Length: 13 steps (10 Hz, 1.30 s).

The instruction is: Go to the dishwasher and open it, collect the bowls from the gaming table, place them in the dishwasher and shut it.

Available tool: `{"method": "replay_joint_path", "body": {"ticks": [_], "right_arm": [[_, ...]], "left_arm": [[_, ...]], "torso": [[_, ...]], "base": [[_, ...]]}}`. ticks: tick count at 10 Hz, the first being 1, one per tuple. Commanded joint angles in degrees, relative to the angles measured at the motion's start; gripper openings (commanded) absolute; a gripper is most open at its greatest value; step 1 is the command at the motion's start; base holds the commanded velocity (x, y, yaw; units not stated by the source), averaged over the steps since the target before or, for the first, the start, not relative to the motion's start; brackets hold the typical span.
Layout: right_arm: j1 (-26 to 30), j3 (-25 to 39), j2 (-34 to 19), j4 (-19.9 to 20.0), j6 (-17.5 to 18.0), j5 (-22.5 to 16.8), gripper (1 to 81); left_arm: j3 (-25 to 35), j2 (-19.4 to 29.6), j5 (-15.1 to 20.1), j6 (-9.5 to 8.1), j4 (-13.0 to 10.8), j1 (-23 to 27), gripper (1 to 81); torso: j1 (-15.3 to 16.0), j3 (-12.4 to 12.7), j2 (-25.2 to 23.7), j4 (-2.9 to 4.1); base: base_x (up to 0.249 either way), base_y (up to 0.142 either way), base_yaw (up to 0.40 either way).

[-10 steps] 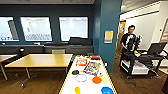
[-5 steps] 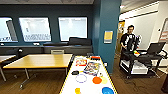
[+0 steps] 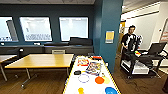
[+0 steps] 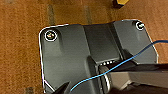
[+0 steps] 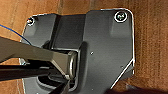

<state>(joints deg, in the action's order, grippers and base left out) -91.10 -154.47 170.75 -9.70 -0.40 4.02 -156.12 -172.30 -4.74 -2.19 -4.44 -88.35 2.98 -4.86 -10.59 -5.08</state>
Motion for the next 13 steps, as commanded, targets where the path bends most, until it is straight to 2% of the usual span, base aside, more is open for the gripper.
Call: {"method": "replay_joint_path", "body": {"ticks": [1,10,13], "right_arm": [[3.1,0.2,0.0,-0.1,-0.1,-2.6,81.1],[3.1,0.2,-0.1,0.3,0.1,-2.6,81.1],[3.2,0.2,-0.1,0.3,0.2,-2.8,81.1]], "left_arm": [[-0.2,0.5,2.5,-0.09,0.3,3.3,81.1],[-0.2,0.6,2.5,-0.09,0.3,3.3,81.1],[-0.2,0.5,2.5,-0.09,0.2,3.3,81.1]], "torso": [[0.0,0.0,0.0,0.00],[0.0,0.0,0.0,0.00],[0.0,0.0,0.0,0.00]], "base": [[0.000,0.064,0.000],[0.000,0.063,0.000],[0.000,0.000,0.000]]}}
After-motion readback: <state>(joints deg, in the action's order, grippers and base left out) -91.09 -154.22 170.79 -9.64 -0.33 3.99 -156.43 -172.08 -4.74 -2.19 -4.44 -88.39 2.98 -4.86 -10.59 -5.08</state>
